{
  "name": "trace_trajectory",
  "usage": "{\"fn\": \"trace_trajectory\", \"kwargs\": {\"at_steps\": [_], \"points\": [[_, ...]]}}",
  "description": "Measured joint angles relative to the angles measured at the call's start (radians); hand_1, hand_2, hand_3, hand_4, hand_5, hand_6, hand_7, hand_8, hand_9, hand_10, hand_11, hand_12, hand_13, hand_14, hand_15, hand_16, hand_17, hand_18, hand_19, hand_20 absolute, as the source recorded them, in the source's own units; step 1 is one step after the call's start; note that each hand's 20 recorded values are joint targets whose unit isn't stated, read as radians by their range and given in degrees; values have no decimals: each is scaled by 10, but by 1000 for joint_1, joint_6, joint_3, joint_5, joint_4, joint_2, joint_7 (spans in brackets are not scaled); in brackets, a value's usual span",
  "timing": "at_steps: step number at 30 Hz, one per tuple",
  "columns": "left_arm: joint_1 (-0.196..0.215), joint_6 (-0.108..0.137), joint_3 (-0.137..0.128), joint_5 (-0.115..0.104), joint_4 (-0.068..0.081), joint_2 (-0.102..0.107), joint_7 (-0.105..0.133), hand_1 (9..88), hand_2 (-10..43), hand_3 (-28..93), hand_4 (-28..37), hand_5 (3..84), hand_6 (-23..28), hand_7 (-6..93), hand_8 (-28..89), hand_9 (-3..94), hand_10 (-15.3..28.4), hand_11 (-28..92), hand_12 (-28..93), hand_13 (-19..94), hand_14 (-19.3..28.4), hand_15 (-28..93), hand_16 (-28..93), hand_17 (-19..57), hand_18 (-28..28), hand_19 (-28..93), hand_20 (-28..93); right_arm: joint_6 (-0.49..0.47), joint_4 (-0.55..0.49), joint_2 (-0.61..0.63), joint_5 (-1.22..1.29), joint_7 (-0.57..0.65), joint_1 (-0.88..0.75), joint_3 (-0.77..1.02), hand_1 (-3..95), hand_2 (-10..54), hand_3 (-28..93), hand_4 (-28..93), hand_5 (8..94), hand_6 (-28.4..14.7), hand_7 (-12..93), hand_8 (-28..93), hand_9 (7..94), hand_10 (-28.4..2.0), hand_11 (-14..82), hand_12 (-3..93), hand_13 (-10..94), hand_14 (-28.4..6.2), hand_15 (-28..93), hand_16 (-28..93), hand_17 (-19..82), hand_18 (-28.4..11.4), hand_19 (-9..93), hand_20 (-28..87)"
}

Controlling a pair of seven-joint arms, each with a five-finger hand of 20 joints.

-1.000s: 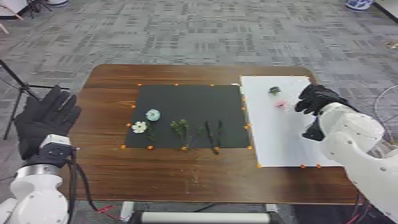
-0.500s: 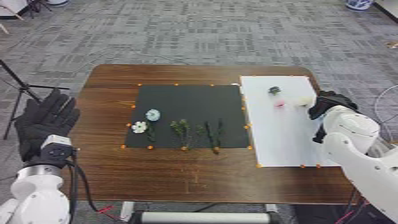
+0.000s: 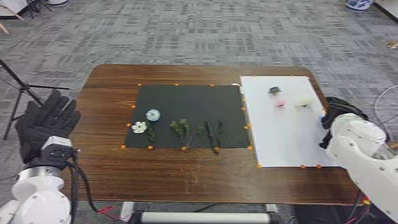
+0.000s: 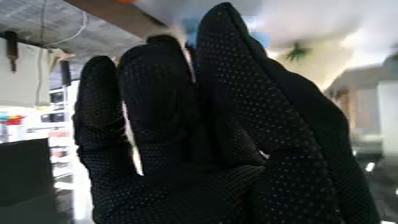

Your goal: Arrange flowers

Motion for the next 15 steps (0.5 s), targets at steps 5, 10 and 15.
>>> {"fn": "trace_trajectory", "kwargs": {"at_steps": [5, 10, 15], "points": [[6, 8, 0, -3, -4, -3, 0, 236, 189, 714, -283, 417, 106, 89, -82, 311, 154, 209, 75, 235, 150, 240, -58, -85, 135, 357, 72, 90, 7, 8, -62, -5, -26, -19, 600, -95, 635, -282, 740, 4, 213, -16, 737, -87, 101, 242, 701, -79, 688, 294, 328, -213, 767, 357], [9, 13, -1, -5, -6, -7, -1, 237, 188, 713, -283, 416, 106, 89, -81, 308, 153, 210, 75, 235, 150, 241, -57, -86, 136, 359, 72, 154, 17, 12, -110, -31, -33, -50, 610, -95, 651, -282, 786, 14, 261, 8, 812, -83, 53, 313, 717, -71, 680, 298, 334, -207, 759, 359], [13, 13, -2, -5, -6, -9, -1, 237, 186, 714, -283, 406, 105, 87, -80, 303, 151, 208, 74, 234, 149, 240, -57, -86, 136, 359, 71, 241, -5, 13, -131, -53, -68, -51, 606, -95, 667, -282, 789, 11, 261, 11, 816, -82, 48, 315, 720, -66, 671, 316, 336, -207, 761, 361]]}}
